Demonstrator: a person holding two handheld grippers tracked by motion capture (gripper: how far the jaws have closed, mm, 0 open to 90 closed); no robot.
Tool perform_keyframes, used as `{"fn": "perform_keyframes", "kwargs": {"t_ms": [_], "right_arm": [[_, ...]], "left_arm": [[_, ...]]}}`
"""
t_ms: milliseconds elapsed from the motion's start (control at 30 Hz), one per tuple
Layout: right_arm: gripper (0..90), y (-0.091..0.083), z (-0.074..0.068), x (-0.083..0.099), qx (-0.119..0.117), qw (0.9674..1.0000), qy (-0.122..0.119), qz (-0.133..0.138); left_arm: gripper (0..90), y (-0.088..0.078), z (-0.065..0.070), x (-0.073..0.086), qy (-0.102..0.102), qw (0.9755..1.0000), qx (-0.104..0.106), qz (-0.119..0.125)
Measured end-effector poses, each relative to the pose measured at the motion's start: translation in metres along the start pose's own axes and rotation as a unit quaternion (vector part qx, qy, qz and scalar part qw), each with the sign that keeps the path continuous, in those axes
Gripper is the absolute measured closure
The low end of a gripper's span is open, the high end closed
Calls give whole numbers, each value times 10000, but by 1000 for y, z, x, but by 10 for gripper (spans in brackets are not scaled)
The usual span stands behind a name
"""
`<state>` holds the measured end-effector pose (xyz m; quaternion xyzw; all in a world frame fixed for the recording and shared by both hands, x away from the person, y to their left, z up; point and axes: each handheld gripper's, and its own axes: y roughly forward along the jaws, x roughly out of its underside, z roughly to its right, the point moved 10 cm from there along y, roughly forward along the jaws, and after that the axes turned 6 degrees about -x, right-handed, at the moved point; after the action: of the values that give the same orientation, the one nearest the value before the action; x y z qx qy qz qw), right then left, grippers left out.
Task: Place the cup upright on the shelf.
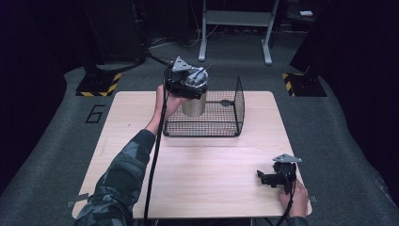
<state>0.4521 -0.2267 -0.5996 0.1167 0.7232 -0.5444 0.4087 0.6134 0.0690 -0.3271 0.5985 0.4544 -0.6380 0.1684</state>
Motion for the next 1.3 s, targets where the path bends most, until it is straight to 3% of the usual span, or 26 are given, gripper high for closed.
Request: {"fn": "perform_keyframes", "kwargs": {"t_ms": [433,800,1300], "right_arm": [[0,0,0,0,-15,10000,-8,-6],[0,0,0,0,-11,10000,-24,1],[0,0,0,0,-1,10000,-15,9]], "left_arm": [[41,23,-6,5,-53,9999,-88,-117],[41,44,-9,14,-291,9994,-139,-151],[41,76,-3,39,-403,9982,-171,-406]]}}
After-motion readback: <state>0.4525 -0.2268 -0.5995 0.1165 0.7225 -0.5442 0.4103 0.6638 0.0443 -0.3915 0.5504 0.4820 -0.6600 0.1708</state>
